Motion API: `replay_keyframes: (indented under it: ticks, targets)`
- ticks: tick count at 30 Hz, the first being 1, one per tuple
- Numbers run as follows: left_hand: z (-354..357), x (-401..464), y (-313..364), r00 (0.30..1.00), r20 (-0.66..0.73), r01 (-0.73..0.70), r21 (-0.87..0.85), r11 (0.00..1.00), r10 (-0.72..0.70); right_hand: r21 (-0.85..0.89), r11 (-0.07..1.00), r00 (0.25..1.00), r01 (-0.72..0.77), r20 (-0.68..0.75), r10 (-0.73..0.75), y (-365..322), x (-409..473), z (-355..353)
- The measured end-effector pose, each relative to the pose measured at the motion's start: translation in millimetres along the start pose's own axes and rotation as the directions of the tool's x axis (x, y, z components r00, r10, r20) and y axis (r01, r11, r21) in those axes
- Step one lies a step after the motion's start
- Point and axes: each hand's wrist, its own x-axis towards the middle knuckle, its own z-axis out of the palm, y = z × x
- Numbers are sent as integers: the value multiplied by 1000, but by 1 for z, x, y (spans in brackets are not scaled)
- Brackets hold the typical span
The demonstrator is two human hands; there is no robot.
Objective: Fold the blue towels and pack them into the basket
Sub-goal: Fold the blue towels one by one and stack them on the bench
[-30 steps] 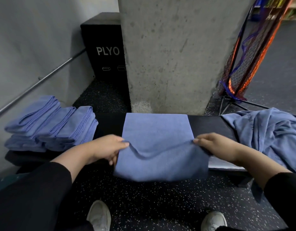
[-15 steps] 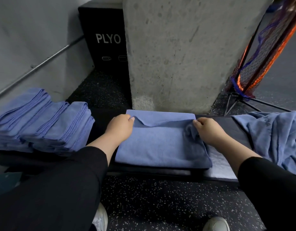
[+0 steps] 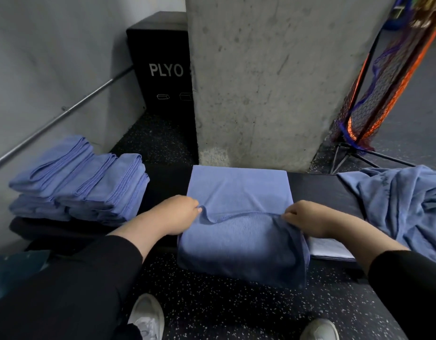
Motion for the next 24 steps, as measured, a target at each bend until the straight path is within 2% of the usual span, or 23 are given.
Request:
replay_keyframes:
  ticks: [2, 3, 4, 5, 7, 9, 10, 11, 13, 14, 15, 19, 24]
  targets:
    - [-2, -9, -8, 1000, 1, -12, -116, 993, 12, 27, 998, 998, 61, -29, -60, 1, -11, -5]
    - [-4, -11, -12, 1000, -27, -12, -220, 976, 6, 94, 992, 995, 87, -60, -82, 1, -16, -9]
    - [-7, -12, -15, 998, -68, -20, -353, 935, -4, 232, 967, 992, 108, -89, -90, 1, -20, -12]
    - [-12, -12, -18, 994, -107, -35, -510, 859, -23, 422, 899, 991, 121, -107, -83, 0, -24, -15]
    - [-23, -11, -19, 980, -181, -88, -766, 637, -82, 763, 636, 992, 113, -122, -30, 1, -22, -22]
    - [-33, -4, -18, 955, -231, -118, -872, 475, -185, 906, 410, 986, 107, -148, 70, 0, -12, -28]
    - [-36, 2, -16, 933, -266, -126, -873, 472, -243, 922, 363, 974, 131, -187, 125, -3, -4, -31]
    - [-38, 10, -15, 904, -315, -123, -840, 529, -290, 903, 395, 951, 171, -256, 175, -5, 4, -34]
    - [-38, 29, -13, 846, -417, -32, -664, 747, -334, 742, 632, 872, 223, -442, 211, -9, 22, -36]
    - [-38, 38, -12, 831, -445, 11, -587, 810, -334, 633, 745, 838, 211, -509, 196, -11, 32, -35]
    - [-36, 47, -12, 829, -453, 33, -546, 837, -328, 557, 811, 824, 178, -535, 187, -13, 41, -32]
    - [-10, 73, -9, 897, -367, 73, -429, 900, -248, 349, 937, 864, 29, -480, 152, -12, 71, -12]
    - [4, 78, -15, 946, -253, 131, -274, 953, -203, 243, 970, 903, -22, -412, 124, -5, 72, -9]
